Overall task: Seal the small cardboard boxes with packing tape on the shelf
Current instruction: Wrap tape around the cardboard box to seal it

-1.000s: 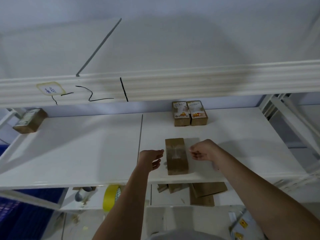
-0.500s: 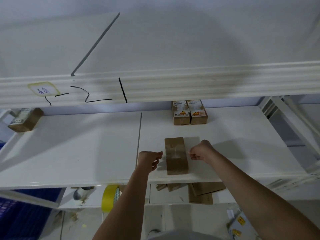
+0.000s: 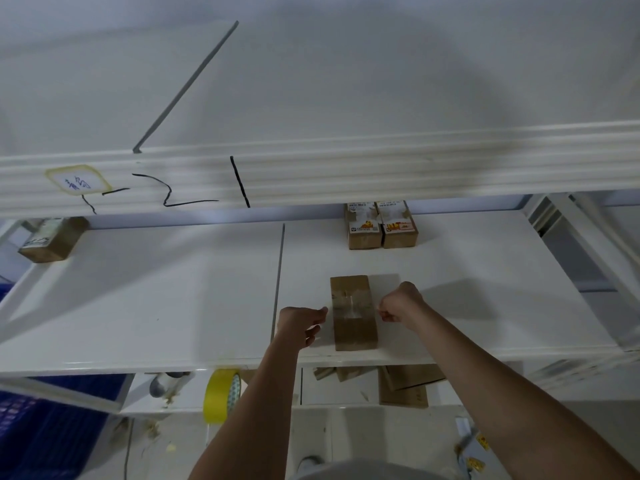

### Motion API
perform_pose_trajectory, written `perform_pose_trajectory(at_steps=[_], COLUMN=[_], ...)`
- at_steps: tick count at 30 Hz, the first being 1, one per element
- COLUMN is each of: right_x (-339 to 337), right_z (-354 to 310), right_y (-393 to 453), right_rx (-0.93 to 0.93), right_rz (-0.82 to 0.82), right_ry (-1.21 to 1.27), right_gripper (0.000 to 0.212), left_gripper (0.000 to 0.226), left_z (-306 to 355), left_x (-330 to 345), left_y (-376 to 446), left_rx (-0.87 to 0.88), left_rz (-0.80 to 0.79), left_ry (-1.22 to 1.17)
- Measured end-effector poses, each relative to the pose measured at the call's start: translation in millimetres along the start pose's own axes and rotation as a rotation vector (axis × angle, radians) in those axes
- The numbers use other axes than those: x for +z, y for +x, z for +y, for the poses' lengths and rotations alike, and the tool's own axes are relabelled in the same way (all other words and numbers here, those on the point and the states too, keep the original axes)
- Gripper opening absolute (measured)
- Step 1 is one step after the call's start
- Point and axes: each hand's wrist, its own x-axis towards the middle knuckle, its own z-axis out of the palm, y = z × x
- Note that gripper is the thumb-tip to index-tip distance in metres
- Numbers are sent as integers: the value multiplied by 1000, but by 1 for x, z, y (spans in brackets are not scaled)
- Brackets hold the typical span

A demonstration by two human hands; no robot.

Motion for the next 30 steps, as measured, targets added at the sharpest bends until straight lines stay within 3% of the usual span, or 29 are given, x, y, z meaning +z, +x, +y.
perform_pose_trajectory(at_steps=[5, 9, 17, 21, 26, 30], right_x=[6, 8, 9, 9, 7, 8], right_z=[-3, -3, -3, -1, 0, 4], right_y=[-2, -2, -5, -6, -8, -11], right_rx=[-9, -22, -11, -34, -124, -111], right_rz=[41, 34, 1, -15, 33, 36], right_ry=[-62, -86, -74, -108, -256, -265], right_gripper=[25, 14, 15, 16, 23, 30], left_gripper=[30, 31, 22, 35, 24, 18], left_z=[-1, -1, 3, 1, 0, -3], left_x=[6, 12, 9, 16, 20, 19], left_y=[3, 3, 0, 5, 5, 6], left_rx=[-26, -48, -45, 87, 201, 199], left_rz=[5, -38, -87, 33, 153, 156], left_ry=[25, 18, 46, 145, 202, 139])
